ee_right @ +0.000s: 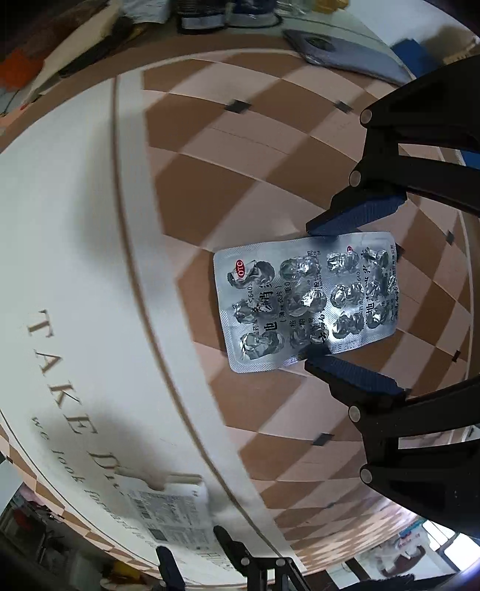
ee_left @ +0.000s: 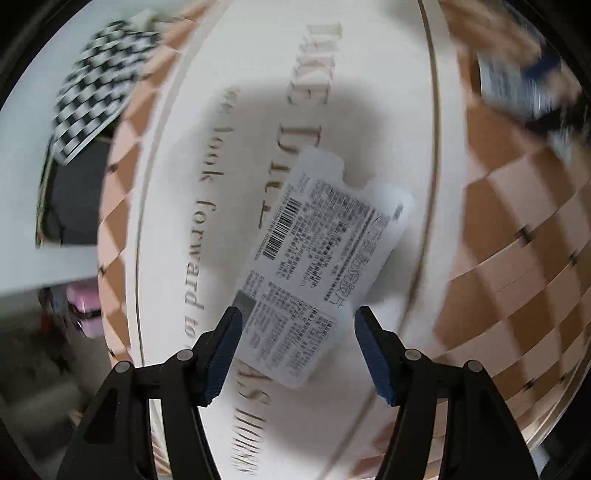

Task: Collect trash
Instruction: 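Grasp the white medicine leaflet card with the left gripper while the right grasps another blister pack, then lift the leaflet card and blister pack off the table with both grippers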

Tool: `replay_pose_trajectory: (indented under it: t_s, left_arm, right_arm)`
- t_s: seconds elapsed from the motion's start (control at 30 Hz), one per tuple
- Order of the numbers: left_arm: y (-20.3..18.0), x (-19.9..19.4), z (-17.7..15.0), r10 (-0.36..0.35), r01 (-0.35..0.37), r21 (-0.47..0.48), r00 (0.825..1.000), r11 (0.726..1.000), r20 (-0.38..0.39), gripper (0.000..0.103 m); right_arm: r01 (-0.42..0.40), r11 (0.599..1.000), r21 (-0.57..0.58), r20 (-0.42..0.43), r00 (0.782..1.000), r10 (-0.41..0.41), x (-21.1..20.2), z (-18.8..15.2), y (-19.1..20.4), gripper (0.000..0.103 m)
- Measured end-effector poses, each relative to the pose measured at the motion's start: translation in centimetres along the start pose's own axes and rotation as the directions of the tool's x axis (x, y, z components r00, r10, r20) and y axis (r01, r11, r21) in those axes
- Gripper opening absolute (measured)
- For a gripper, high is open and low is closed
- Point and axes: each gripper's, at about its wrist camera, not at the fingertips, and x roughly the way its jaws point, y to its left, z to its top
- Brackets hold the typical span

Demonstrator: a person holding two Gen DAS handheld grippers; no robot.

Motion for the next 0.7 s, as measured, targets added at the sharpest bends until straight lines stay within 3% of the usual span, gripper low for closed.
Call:
replay_pose_trajectory:
  t_s: [0.07, 0.17, 0.23, 0.33, 0.4, 0.47, 0.5, 0.7]
  left_arm:
    - [0.7, 1.1, -0.4, -0.010, 0.011, 0.026, 1.000, 1.000, -0.011, 0.081]
    - [0.8, 1.7, 0.1, -0.019, 0.021, 0.060, 0.999, 0.998, -0.032, 0.097]
    - [1.7, 2.5, 0.8, -0.021, 0.024, 0.082, 0.999, 0.996, -0.041, 0.103]
    - [3.6, 2.9, 1.0, -0.049, 0.053, 0.088, 0.998, 0.995, -0.049, 0.103]
    - [3.6, 2.6, 0.6, -0.040, 0.042, 0.102, 0.999, 0.994, -0.022, 0.099]
    - [3.5, 2.2, -0.2, -0.085, 0.085, 0.095, 0.996, 0.992, -0.011, 0.075]
    - [2.8, 1.7, -0.8, -0.098, 0.098, 0.082, 0.995, 0.992, -0.009, 0.074]
    - [-0.2, -0.5, -2.6, -0.083, 0.084, -0.008, 0.995, 0.996, 0.046, 0.041]
  right_arm:
    - [0.000, 1.000, -0.002, 0.002, 1.000, 0.000, -0.4, 0.6, 0.3, 0.068]
    - [-0.002, 1.000, -0.002, 0.015, 1.000, 0.002, -1.6, 1.7, 0.4, 0.068]
    - [-0.007, 1.000, -0.004, 0.021, 1.000, 0.007, -2.1, 2.2, 0.6, 0.068]
    - [-0.015, 1.000, 0.001, 0.017, 1.000, 0.015, -2.3, 3.0, 0.7, 0.068]
    - [-0.031, 0.999, 0.008, 0.005, 0.999, 0.031, -2.1, 3.0, 0.5, 0.068]
    - [-0.040, 0.999, 0.011, -0.002, 0.999, 0.040, -1.9, 3.0, 0.6, 0.068]
    - [-0.047, 0.999, 0.011, -0.008, 0.999, 0.047, -1.5, 3.2, -0.3, 0.068]
    - [-0.059, 0.998, -0.008, 0.008, 0.998, 0.059, -1.7, 2.6, -0.6, 0.067]
